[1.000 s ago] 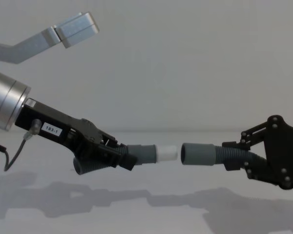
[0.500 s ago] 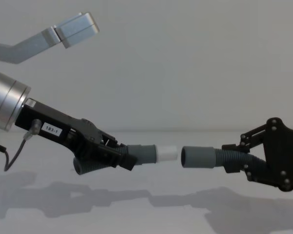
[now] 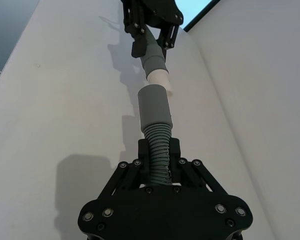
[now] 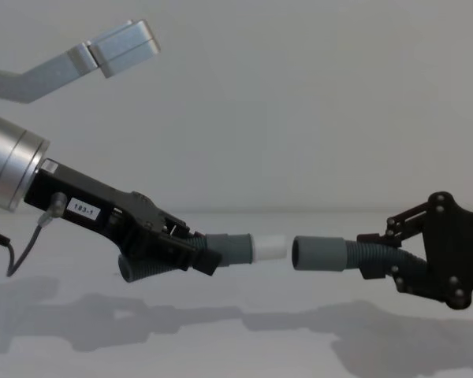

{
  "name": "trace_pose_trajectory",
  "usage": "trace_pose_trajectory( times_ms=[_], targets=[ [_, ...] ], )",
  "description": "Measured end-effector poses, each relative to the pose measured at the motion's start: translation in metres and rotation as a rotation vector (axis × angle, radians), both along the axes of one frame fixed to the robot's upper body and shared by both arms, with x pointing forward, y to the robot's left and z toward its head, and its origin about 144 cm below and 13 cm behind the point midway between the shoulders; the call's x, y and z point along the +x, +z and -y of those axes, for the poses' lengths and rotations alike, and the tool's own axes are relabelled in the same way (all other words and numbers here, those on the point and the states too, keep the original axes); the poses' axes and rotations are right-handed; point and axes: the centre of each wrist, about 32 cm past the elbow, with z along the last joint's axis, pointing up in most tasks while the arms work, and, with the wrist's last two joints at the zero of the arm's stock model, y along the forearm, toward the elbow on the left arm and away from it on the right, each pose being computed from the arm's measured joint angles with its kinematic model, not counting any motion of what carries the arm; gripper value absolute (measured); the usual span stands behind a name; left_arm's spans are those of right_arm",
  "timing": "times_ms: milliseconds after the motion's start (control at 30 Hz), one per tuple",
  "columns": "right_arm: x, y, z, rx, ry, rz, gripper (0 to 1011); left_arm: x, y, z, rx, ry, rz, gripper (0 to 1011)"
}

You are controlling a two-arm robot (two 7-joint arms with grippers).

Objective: Use both hands to pick up one end of the pipe from the table, align the ends, and insert them.

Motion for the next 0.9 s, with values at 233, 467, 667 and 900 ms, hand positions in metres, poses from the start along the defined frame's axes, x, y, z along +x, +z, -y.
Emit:
trace_pose_trajectory(
  times_ms=[233, 467, 667, 900],
  targets=[
    [0.0018, -0.0017, -0.0015, 0.004, -0.001, 0.000, 201, 0.0000, 0.0000, 0.0000, 0.000, 0.000, 0.000, 327],
    [0.0037, -0.0028, -0.0017, 0.007, -0.004, 0.000, 201, 0.0000, 0.0000, 0.0000, 0.000, 0.000, 0.000, 327],
    [0.0058, -0.0037, -0.0014, 0.009, -0.008, 0.000, 201, 0.0000, 0.0000, 0.0000, 0.000, 0.000, 0.000, 327],
    [0.0076, -0.0042, -0.0007, 0.011, -0.011, 0.000, 201, 0.0000, 0.0000, 0.0000, 0.000, 0.000, 0.000, 327]
  ],
)
